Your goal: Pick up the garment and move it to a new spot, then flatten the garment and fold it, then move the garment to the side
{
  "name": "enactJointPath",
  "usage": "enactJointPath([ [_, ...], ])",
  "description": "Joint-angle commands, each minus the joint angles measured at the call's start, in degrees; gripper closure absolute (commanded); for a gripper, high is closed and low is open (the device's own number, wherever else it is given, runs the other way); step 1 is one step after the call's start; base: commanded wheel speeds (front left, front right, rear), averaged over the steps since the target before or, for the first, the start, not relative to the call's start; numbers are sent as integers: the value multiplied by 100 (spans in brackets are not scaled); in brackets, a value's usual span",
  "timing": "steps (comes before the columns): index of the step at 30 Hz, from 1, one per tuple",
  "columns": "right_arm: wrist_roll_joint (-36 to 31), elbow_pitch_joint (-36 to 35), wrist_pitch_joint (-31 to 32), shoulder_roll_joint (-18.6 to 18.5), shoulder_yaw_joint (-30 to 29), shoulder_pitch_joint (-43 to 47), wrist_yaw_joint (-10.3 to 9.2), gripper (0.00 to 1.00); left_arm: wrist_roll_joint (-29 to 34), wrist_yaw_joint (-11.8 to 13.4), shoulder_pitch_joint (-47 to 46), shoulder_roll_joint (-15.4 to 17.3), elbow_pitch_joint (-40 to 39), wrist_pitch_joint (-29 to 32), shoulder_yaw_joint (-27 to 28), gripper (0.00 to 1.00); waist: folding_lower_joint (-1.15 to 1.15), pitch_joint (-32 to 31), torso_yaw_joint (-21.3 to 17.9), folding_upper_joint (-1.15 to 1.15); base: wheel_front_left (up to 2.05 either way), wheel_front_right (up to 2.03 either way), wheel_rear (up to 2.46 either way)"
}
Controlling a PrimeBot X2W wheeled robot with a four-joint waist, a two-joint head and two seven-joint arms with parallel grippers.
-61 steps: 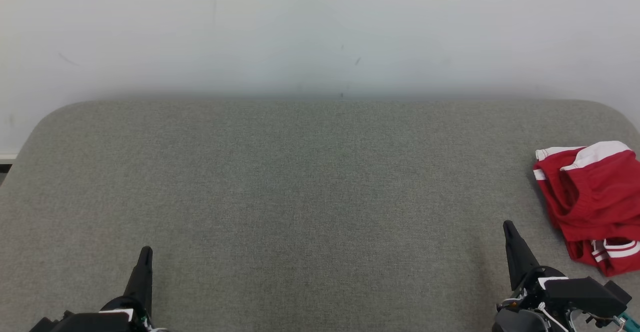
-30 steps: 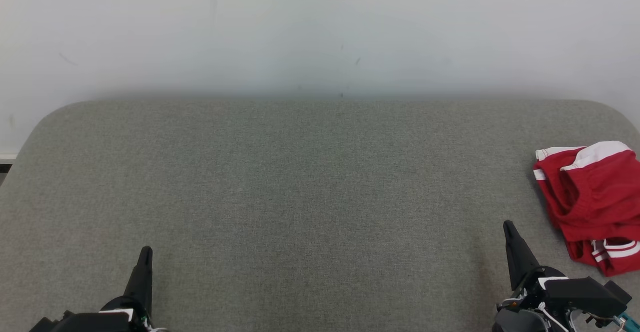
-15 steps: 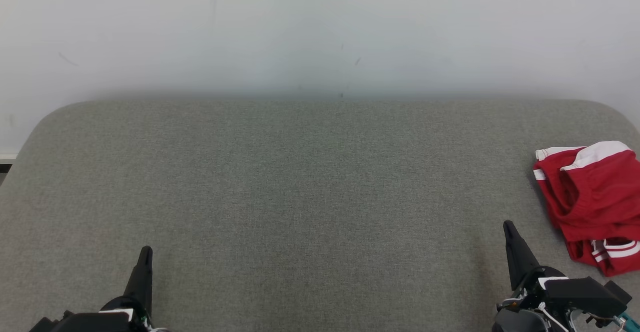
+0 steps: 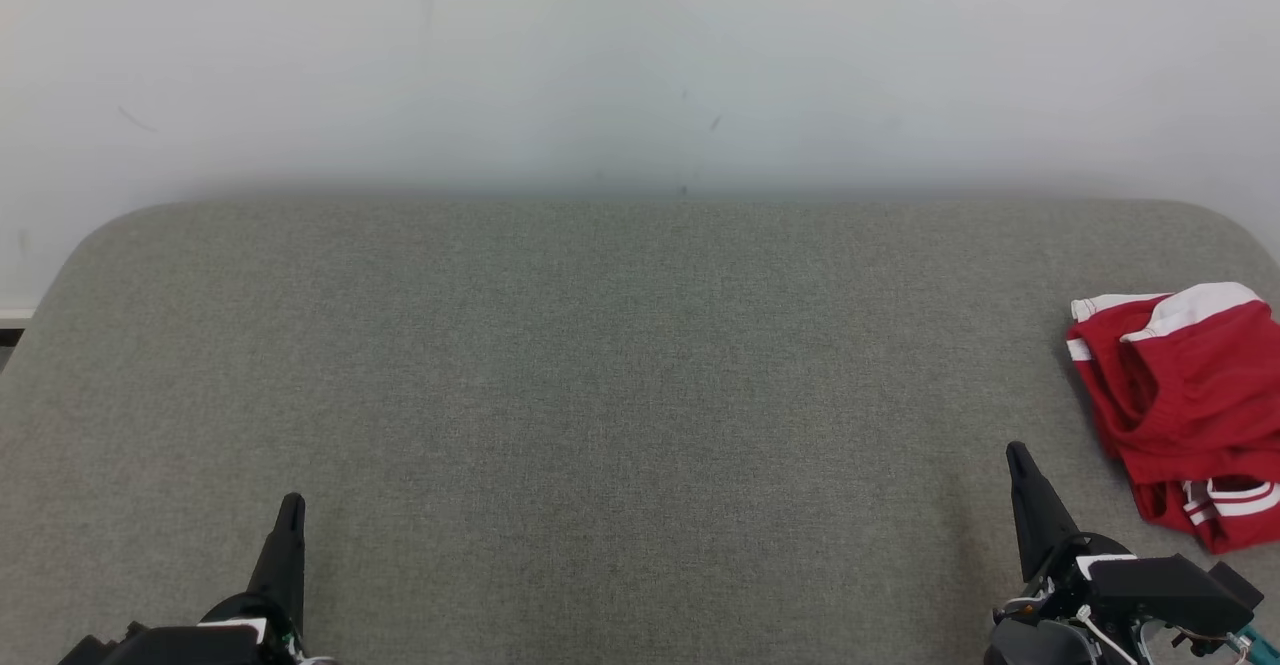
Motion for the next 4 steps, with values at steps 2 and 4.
enactJointPath([
  [2,3,-10,16,1,-1,-46,8,100,-29,-15,-49,19,-17,-2,19,100,0,0,0,0,0,0,0],
  [4,3,-10,16,1,-1,-46,8,100,-29,-15,-49,19,-17,-2,19,100,0,0,0,0,0,0,0],
])
